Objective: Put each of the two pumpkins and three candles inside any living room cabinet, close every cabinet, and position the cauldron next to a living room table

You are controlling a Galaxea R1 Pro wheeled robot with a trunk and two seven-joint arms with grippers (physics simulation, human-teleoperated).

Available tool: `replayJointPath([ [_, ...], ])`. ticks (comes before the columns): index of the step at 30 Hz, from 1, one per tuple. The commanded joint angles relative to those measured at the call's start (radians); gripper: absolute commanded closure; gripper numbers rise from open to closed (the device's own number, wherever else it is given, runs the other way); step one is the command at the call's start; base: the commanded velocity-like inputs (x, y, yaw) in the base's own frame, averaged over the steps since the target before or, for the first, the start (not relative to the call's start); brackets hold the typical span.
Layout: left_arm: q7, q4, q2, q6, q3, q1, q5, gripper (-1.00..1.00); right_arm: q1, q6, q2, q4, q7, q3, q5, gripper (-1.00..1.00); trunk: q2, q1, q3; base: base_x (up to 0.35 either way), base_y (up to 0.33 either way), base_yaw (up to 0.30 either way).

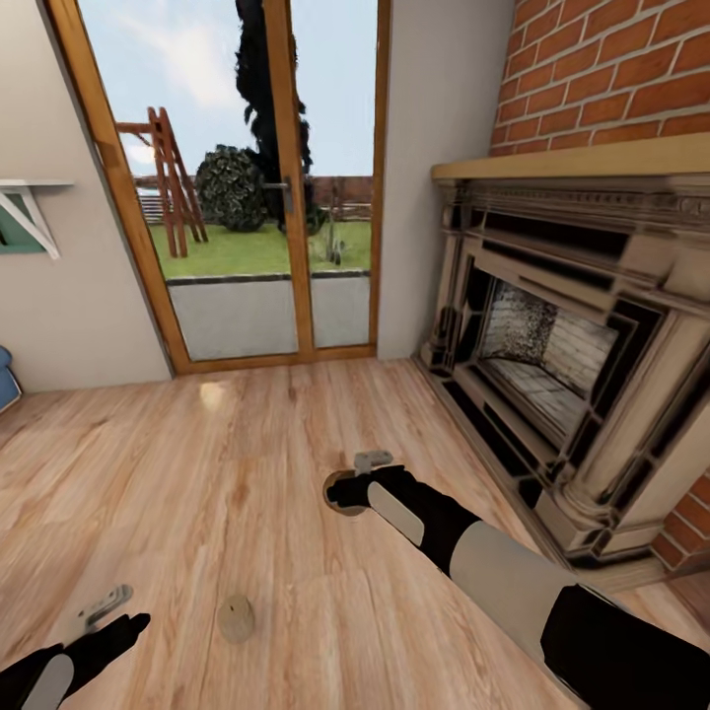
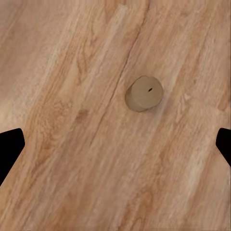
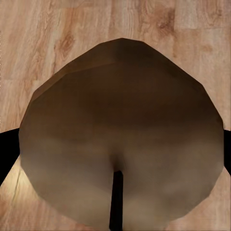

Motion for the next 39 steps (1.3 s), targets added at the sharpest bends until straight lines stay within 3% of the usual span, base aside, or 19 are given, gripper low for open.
replayJointPath([
  [1,-0.01,-0.001,0.002,0.004,0.0,0.0,0.01,-1.0,-0.002,0.0,0.0,-0.001,-0.009,0.003,-0.01,1.0,-0.001,0.0,-0.001,0.269,0.192,0.0],
  [6,-0.144,0.001,0.015,0.006,0.0,0.0,0.008,-1.0,-0.002,-0.007,0.0,-0.001,-0.01,0.0,-0.011,1.0,-0.001,0.0,-0.001,0.281,0.186,0.0],
  [8,-0.162,0.013,0.02,0.006,0.0,0.0,-0.003,-1.0,-0.002,-0.008,0.0,-0.001,-0.01,-0.001,-0.012,1.0,-0.001,0.0,-0.001,0.303,0.142,0.0],
  [14,-0.17,0.023,0.024,0.007,0.0,0.0,-0.013,-1.0,-0.002,-0.007,-0.001,0.001,-0.012,-0.035,-0.009,1.0,-0.001,0.0,-0.001,0.256,-0.019,0.0],
  [25,-0.171,0.024,0.023,0.007,-0.001,0.0,-0.014,-1.0,-0.002,-0.006,-0.001,0.006,-0.02,-0.043,-0.011,1.0,-0.001,0.0,-0.001,0.246,0.004,0.0],
  [28,-0.169,0.027,0.024,0.006,-0.024,-0.002,-0.013,-1.0,-0.002,-0.014,0.001,0.006,-0.076,-0.041,-0.013,1.0,-0.001,0.0,-0.001,0.298,0.009,0.0],
  [32,-0.166,0.026,0.026,0.015,-0.065,-0.011,-0.015,-1.0,-0.002,-0.02,0.0,0.006,-0.095,-0.041,-0.013,1.0,-0.001,0.0,-0.001,0.129,0.002,0.0],
  [36,-0.163,0.057,0.038,0.069,-0.095,-0.054,-0.037,-1.0,-0.002,-0.02,0.002,0.005,-0.099,-0.04,-0.013,1.0,-0.001,0.0,-0.001,0.02,0.0,0.0],
  [39,-0.166,0.16,0.043,0.112,-0.103,-0.127,-0.076,-1.0,-0.002,-0.02,0.004,0.005,-0.099,-0.039,-0.013,1.0,-0.001,0.0,-0.001,0.004,0.0,0.0],
])
